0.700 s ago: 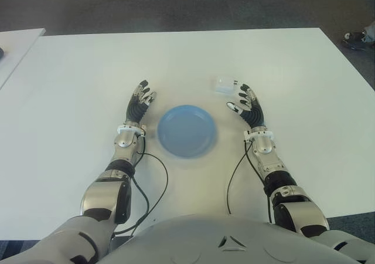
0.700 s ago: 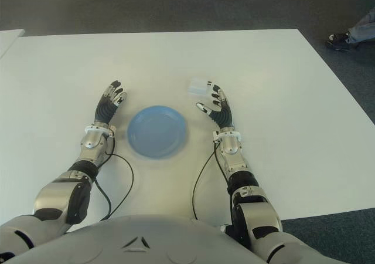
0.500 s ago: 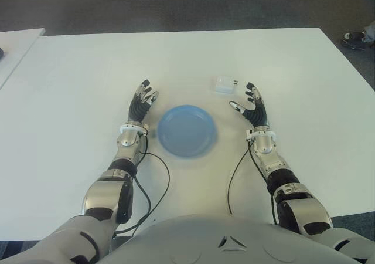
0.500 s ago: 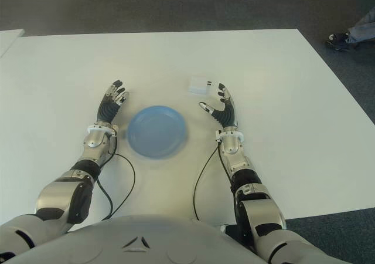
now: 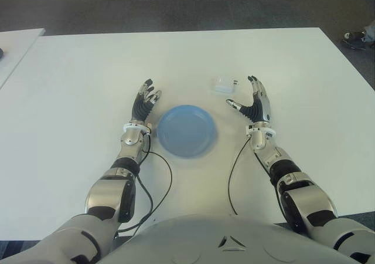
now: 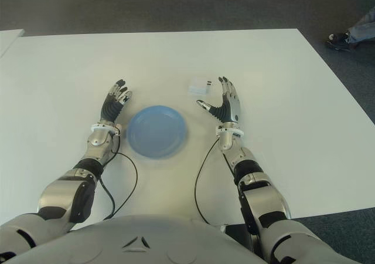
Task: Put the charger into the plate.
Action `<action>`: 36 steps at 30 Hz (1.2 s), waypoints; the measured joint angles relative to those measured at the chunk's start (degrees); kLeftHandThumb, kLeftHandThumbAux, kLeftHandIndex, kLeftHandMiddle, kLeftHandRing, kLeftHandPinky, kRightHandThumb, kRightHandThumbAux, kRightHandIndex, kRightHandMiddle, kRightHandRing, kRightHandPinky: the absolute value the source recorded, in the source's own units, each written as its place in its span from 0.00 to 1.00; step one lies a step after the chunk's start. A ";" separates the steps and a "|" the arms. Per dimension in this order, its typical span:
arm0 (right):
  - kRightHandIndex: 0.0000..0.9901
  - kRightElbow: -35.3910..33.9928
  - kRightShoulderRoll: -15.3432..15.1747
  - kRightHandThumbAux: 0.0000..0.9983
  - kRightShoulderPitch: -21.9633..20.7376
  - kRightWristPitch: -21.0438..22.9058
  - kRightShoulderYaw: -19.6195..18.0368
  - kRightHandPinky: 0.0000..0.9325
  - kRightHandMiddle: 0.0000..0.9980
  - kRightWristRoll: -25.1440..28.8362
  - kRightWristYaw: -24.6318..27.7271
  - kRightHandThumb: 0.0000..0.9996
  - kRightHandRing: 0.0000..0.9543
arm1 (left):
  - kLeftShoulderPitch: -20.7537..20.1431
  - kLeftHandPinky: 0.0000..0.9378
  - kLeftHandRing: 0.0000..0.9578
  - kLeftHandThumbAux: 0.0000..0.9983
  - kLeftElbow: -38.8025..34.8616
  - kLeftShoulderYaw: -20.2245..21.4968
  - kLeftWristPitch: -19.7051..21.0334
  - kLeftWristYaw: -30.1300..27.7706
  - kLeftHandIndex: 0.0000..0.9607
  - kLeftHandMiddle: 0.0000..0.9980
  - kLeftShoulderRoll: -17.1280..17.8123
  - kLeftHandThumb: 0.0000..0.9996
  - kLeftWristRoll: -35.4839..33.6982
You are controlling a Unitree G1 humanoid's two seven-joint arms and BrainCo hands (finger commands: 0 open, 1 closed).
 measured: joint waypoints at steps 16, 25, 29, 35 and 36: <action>0.00 4.43 -5.07 0.38 -11.92 8.65 9.50 0.00 0.00 -8.61 -2.76 0.00 0.00 | -1.10 0.16 0.09 0.54 0.12 -0.15 1.33 0.00 0.00 0.05 -1.60 0.00 0.36; 0.00 2.33 -6.42 0.35 -14.32 12.67 13.87 0.00 0.00 -10.85 4.59 0.00 0.00 | -1.39 0.15 0.09 0.53 0.15 -0.15 1.52 0.00 0.00 0.06 -2.07 0.00 0.38; 0.00 1.76 -6.97 0.34 -14.57 13.15 14.95 0.00 0.00 -10.97 7.56 0.01 0.00 | -1.38 0.15 0.09 0.52 0.13 -0.13 1.52 0.00 0.00 0.06 -2.08 0.00 0.40; 0.00 2.65 -7.40 0.34 -15.42 13.16 16.41 0.00 0.00 -11.12 10.95 0.01 0.00 | -1.34 0.15 0.09 0.51 0.08 -0.15 1.54 0.06 0.00 0.06 -2.10 0.00 0.54; 0.00 3.39 -7.35 0.34 -16.00 13.15 16.85 0.00 0.00 -11.20 11.71 0.01 0.00 | -1.34 0.15 0.09 0.51 0.05 -0.15 1.55 0.14 0.00 0.06 -2.12 0.00 0.57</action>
